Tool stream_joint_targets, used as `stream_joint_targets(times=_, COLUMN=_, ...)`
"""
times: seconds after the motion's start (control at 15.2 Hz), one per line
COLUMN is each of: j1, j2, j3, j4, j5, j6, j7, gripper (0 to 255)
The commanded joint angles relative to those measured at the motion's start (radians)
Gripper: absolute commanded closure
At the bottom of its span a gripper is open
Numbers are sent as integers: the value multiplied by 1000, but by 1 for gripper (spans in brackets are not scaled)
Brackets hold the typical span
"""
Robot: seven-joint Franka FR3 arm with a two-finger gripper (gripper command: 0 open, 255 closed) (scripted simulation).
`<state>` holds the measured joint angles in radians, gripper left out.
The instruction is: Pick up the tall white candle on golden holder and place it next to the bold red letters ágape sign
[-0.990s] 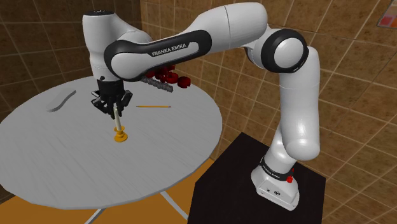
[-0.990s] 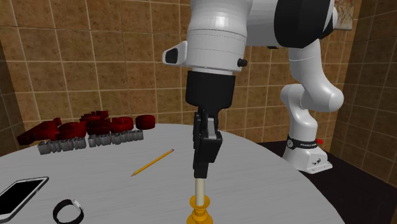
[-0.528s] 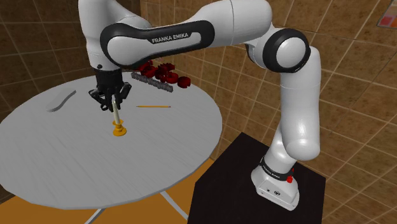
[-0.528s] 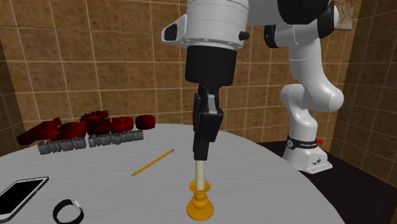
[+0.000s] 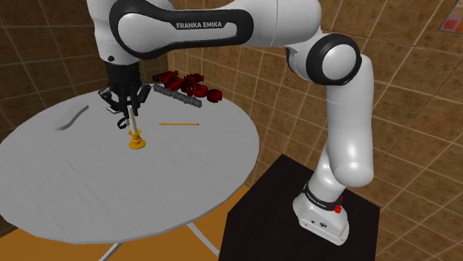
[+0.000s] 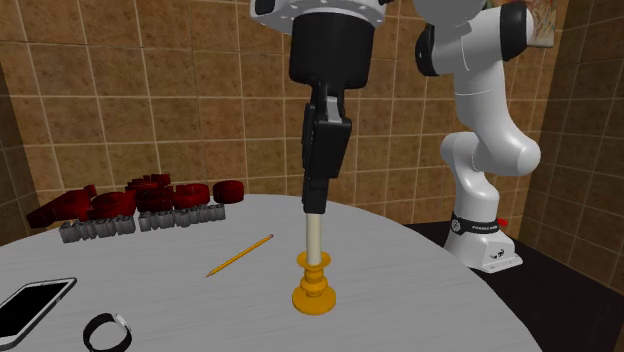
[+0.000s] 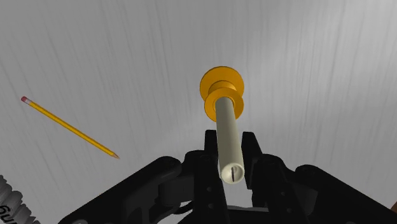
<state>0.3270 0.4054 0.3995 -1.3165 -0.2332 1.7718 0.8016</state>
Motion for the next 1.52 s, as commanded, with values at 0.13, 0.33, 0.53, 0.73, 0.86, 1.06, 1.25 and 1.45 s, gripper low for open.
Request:
stream_joint_targets(times=0.13, j1=8, j2=7, j3=1, j4=65, j5=-1, j6=-58, j7=-6, gripper=255)
stream_joint_targets(times=0.33, j1=17, j2=18, j3=1, j4=123, j5=-4, j6=-104, j7=-10, gripper=255)
stream_joint_targets(times=0.53, j1=28, j2=34, j3=0, j4=188, j5=-10, j6=-154, j7=-13, gripper=255)
stream_joint_targets(times=0.73, j1=42, j2=55, j3=-1, j4=263, j5=-17, j6=-207, j7=-17, gripper=255)
stream_joint_targets(times=0.86, j1=19, j2=31, j3=-2, j4=243, j5=-6, j6=-209, j7=-37, gripper=255)
stream_joint_targets(times=1.06, j1=-54, j2=-50, j3=-10, j4=138, j5=31, j6=-176, j7=-97, gripper=255)
stream_joint_targets(times=1.25, j1=-118, j2=-116, j3=-24, j4=61, j5=65, j6=-155, j7=-163, gripper=255)
stream_joint_targets(times=1.45, j1=-175, j2=-170, j3=-43, j4=3, j5=95, j6=-143, j7=-232, gripper=255)
